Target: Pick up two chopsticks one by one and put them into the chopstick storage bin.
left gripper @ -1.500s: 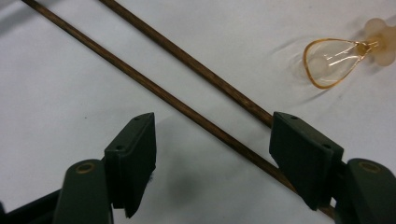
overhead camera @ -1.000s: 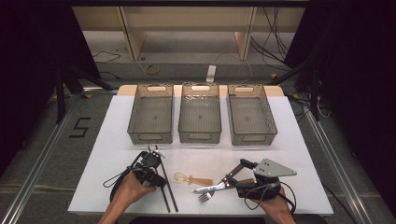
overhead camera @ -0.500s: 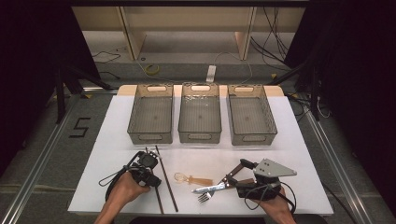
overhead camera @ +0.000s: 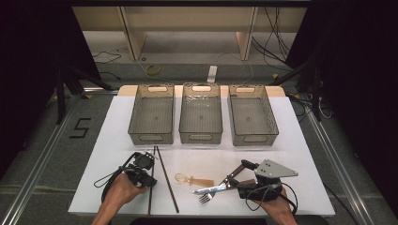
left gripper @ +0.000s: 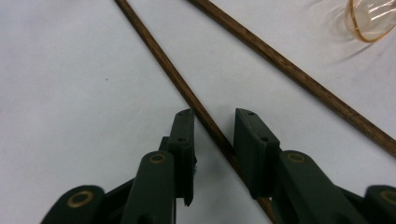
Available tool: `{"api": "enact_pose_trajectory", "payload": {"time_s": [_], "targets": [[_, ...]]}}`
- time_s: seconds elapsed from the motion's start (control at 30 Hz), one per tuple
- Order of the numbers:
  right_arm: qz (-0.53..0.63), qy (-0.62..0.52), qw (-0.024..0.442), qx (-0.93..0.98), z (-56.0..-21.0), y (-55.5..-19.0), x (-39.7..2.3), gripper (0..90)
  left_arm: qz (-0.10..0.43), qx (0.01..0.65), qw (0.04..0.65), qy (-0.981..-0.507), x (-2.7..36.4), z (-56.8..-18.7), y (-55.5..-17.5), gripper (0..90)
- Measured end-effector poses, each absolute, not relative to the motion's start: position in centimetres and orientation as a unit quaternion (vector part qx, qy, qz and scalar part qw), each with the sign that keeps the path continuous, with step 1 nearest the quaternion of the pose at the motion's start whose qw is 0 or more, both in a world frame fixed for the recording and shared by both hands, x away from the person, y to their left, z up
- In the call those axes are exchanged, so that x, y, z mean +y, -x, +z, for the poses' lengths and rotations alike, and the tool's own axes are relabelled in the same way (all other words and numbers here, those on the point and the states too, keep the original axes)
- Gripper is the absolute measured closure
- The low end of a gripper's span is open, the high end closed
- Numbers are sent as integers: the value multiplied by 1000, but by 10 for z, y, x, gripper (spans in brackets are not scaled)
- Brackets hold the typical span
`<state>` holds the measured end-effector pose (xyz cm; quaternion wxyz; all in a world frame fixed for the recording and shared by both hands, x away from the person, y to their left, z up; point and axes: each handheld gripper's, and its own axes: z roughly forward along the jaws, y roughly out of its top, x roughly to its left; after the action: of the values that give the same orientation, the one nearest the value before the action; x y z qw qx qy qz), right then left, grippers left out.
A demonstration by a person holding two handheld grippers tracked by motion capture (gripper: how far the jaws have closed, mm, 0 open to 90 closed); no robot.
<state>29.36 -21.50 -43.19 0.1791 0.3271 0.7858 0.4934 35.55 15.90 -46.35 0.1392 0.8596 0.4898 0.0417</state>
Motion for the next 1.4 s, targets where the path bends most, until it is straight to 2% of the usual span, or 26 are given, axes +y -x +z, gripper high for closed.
{"api": "enact_pose_trajectory", "payload": {"time_s": [0.67,1.4], "targets": [[492,-325,179,787,-432,-294,-215,266,4,525,160,-836,183,-464,-355,782],[489,-321,180,791,-432,-293,-213,266,-1,536,163,-828,193,-464,-360,843]]}}
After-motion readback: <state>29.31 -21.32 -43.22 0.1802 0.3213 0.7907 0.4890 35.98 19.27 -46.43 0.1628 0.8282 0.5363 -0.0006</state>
